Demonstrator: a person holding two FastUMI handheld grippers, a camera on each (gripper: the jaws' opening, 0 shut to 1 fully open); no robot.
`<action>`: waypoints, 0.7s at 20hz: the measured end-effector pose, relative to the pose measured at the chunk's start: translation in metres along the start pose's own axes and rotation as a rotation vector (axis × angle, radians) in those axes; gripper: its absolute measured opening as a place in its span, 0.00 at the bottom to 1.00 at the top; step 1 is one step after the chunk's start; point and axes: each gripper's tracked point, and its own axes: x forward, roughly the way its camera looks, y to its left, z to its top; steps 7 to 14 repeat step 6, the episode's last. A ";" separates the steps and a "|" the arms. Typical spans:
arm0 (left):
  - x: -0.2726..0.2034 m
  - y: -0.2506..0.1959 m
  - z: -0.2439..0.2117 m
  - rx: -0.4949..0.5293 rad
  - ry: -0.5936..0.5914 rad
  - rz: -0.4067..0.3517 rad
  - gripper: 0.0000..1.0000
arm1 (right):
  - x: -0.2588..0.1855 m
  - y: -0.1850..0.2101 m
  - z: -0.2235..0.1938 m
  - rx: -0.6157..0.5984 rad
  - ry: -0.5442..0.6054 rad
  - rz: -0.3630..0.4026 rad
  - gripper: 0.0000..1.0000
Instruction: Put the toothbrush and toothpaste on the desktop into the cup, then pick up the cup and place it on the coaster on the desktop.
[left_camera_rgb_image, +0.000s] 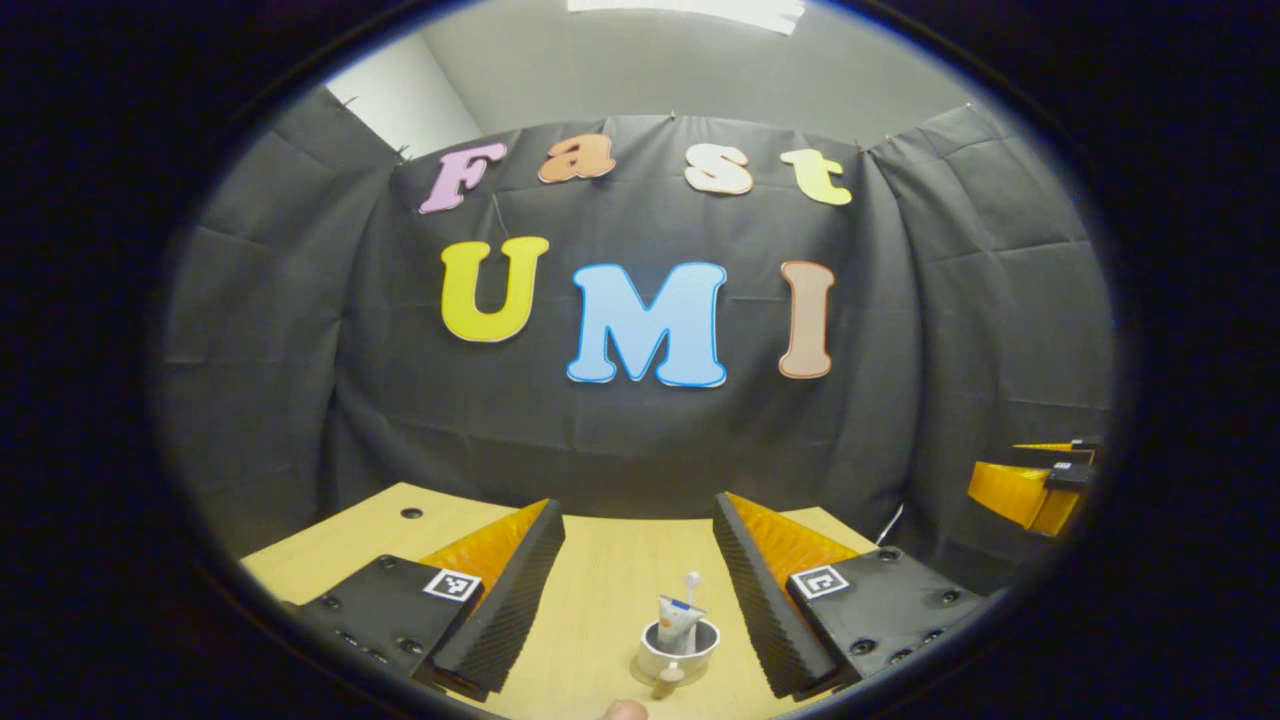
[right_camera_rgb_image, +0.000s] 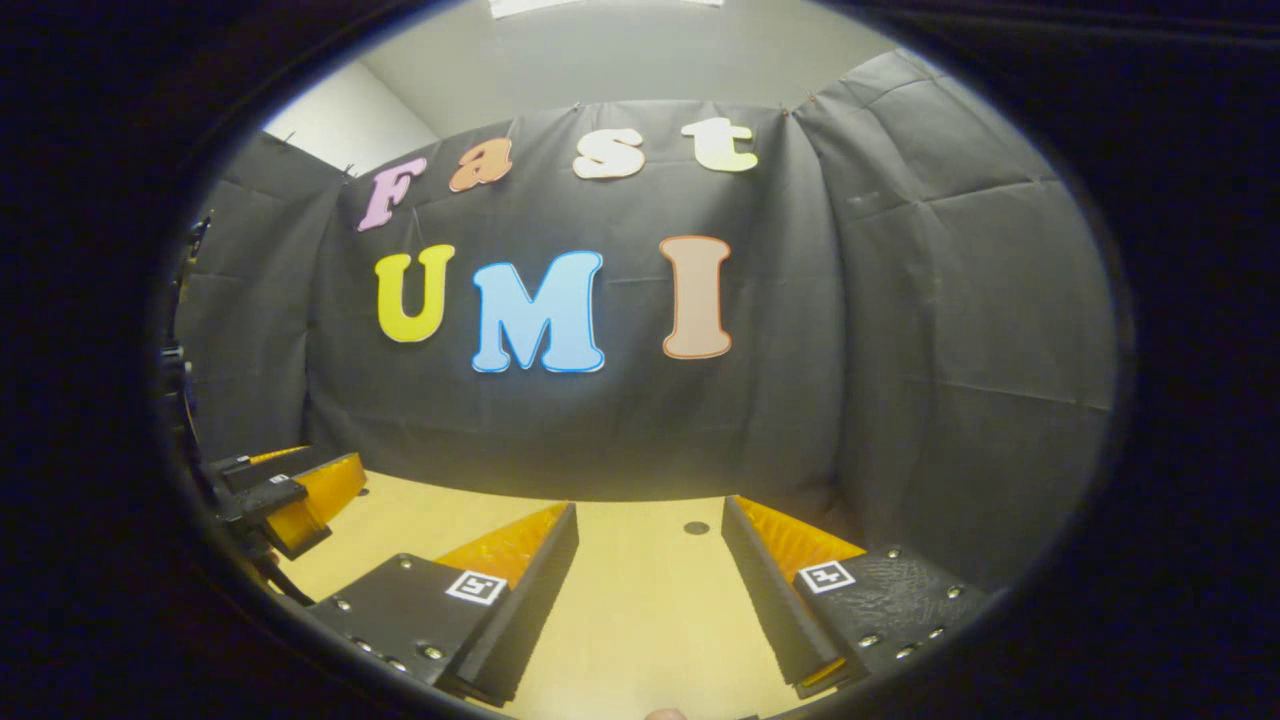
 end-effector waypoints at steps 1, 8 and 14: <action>-0.001 -0.009 0.003 -0.006 -0.022 0.019 0.97 | 0.000 -0.010 0.001 -0.005 -0.010 0.009 0.90; -0.012 -0.067 0.005 -0.005 -0.094 0.086 0.92 | -0.004 -0.068 -0.002 -0.034 -0.041 0.020 0.82; -0.012 -0.067 0.005 -0.005 -0.094 0.086 0.92 | -0.004 -0.068 -0.002 -0.034 -0.041 0.020 0.82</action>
